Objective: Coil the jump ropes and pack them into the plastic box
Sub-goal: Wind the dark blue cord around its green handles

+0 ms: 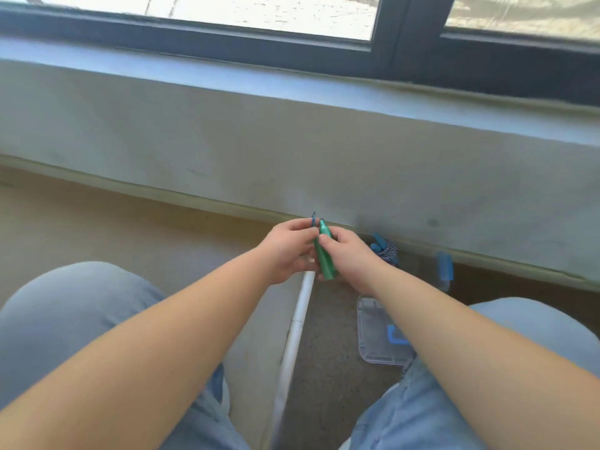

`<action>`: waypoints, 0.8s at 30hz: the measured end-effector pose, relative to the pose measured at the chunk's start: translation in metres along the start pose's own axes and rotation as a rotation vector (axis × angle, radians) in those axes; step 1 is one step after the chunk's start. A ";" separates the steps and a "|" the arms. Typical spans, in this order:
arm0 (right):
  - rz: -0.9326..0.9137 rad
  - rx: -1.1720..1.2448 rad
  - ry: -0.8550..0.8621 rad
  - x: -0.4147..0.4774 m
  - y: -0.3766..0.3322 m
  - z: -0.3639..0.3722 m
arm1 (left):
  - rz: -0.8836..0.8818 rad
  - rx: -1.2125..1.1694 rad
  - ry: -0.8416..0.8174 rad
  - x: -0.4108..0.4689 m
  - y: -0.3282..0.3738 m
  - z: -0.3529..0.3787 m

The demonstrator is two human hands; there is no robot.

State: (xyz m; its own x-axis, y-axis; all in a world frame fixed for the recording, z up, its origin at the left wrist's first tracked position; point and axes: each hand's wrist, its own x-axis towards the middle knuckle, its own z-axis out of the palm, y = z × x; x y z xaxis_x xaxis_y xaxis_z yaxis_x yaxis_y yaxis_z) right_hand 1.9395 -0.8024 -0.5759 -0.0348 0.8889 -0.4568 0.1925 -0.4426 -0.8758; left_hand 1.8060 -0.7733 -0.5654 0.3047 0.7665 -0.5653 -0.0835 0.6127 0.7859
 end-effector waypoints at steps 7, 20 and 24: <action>0.006 0.140 -0.017 -0.038 -0.015 -0.029 | 0.549 1.023 0.274 -0.008 0.015 0.002; 0.215 0.342 -0.205 -0.069 -0.004 -0.036 | 0.877 1.178 0.008 -0.004 -0.016 -0.008; 0.263 0.389 -0.338 -0.072 -0.003 -0.043 | 0.897 1.087 0.072 -0.007 -0.017 -0.009</action>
State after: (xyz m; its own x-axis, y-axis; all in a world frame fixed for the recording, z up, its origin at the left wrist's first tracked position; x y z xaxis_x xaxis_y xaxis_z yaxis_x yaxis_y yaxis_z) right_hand 1.9837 -0.8601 -0.5335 -0.3585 0.6843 -0.6349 -0.1356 -0.7111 -0.6899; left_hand 1.7967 -0.7873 -0.5777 0.4882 0.8398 0.2374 0.5533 -0.5082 0.6600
